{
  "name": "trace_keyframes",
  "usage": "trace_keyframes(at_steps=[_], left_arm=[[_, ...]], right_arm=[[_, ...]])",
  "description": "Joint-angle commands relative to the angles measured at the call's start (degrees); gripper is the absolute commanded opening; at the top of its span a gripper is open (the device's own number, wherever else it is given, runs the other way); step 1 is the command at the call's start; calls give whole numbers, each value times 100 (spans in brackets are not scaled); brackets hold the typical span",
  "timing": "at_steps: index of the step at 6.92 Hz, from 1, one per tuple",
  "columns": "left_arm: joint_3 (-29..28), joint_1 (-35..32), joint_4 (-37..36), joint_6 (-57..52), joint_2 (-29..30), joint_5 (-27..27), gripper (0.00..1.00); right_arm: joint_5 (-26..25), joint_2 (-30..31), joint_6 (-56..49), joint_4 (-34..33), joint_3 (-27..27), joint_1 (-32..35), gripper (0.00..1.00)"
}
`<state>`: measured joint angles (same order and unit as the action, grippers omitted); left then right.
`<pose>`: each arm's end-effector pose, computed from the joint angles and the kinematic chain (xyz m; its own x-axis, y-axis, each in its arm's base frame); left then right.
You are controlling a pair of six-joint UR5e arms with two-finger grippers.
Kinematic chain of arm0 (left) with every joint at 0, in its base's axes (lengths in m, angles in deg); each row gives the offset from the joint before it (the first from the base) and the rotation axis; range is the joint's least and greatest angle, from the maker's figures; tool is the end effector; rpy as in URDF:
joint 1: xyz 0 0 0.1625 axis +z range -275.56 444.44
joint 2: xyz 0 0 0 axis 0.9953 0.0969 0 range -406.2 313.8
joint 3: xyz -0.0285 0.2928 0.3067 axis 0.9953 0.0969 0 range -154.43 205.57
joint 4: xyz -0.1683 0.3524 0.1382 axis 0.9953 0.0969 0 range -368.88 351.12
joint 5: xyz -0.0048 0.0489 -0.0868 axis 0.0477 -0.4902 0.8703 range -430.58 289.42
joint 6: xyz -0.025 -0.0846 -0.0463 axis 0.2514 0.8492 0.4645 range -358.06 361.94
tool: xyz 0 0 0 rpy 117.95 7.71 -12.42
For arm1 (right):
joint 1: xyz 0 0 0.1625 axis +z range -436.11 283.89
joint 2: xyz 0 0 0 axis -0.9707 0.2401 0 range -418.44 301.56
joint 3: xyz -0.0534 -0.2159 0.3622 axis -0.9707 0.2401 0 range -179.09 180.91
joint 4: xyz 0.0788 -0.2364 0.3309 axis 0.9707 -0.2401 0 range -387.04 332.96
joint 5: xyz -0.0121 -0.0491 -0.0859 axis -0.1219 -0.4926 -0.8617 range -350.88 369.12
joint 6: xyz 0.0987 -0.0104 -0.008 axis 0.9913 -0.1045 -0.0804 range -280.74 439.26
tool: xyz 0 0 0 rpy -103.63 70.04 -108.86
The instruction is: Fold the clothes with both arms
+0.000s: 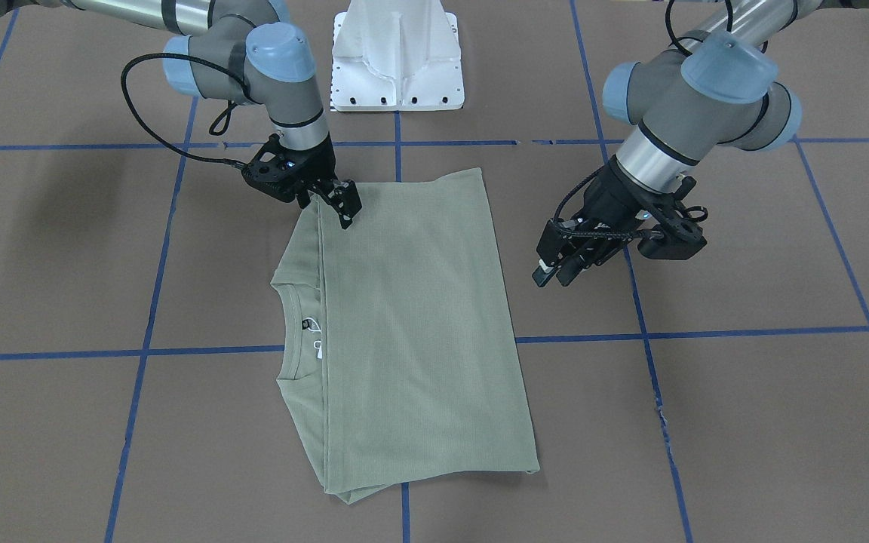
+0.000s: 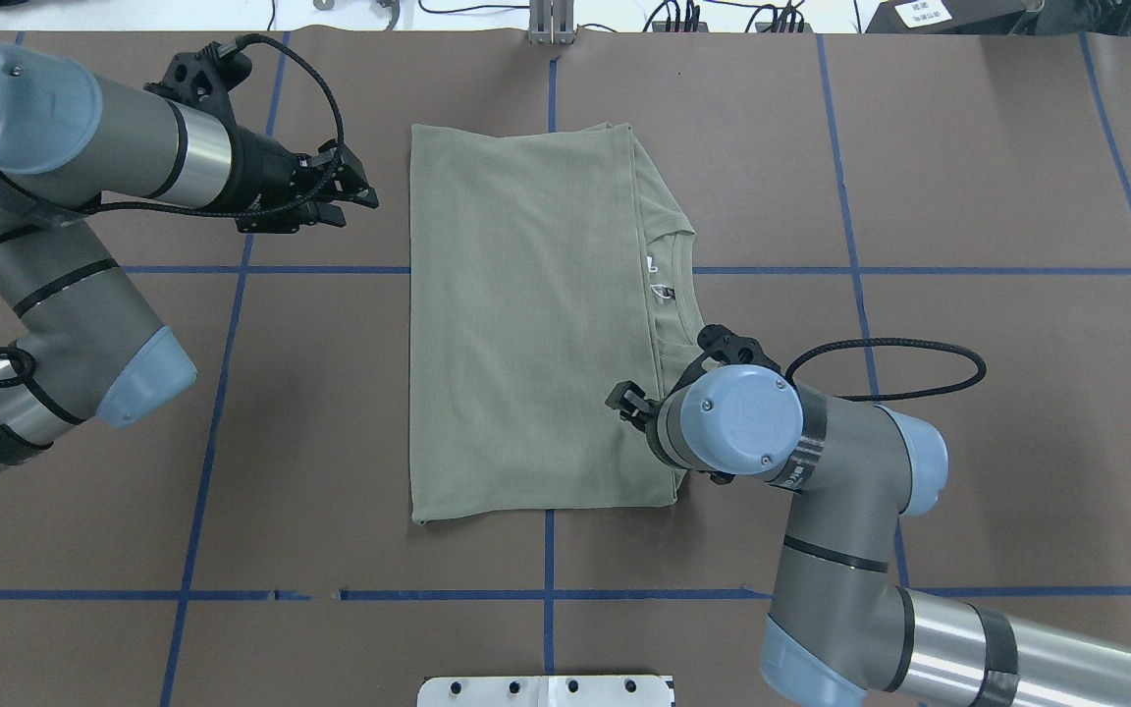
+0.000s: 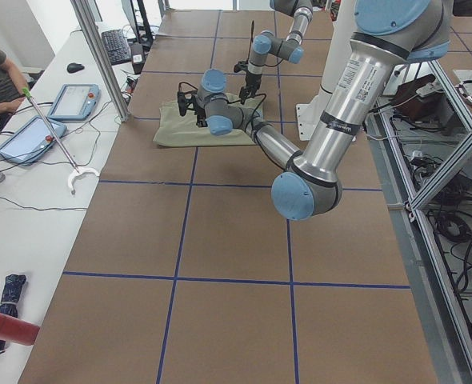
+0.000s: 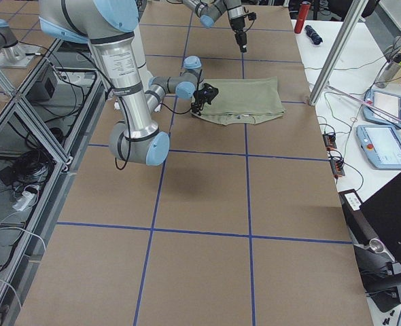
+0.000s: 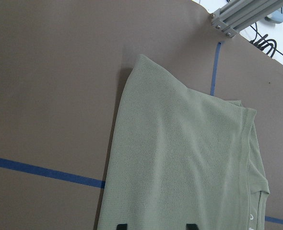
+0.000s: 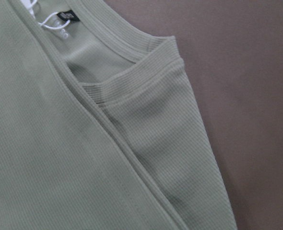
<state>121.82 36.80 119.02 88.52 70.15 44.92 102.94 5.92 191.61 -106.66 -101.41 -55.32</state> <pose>0.3624 -0.5317 0.2680 0.2481 -0.1921 -0.9495 0.3794 0.9211 -0.0872 -0.5474 -0.3433 0.2960 0.4580 0.5796 0.6740 -0.5208 0.7894 -0.3249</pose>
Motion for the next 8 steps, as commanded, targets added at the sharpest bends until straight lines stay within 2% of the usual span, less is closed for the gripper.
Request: trace_keyframes(at_steps=[1, 2, 4, 5, 6, 7, 8], left_arm=[[17, 0, -2, 0, 3, -1, 51], [17, 9, -2, 0, 3, -10, 52], [17, 9, -2, 0, 3, -27, 53], [17, 9, -2, 0, 3, -19, 53], [17, 9, -2, 0, 3, -27, 53], [17, 9, -2, 0, 3, -19, 53], [17, 9, -2, 0, 3, -19, 53]], right_arm=[[-100, 321, 321, 17, -271, -171, 99], [-170, 331, 427, 8, -263, -241, 95], [-179, 331, 542, 8, -254, -320, 76], [-179, 331, 542, 8, -262, -321, 52], [-171, 331, 542, 8, -271, -321, 14], [-162, 331, 542, 17, -271, -321, 0], [-162, 322, 542, 8, -306, -321, 0]])
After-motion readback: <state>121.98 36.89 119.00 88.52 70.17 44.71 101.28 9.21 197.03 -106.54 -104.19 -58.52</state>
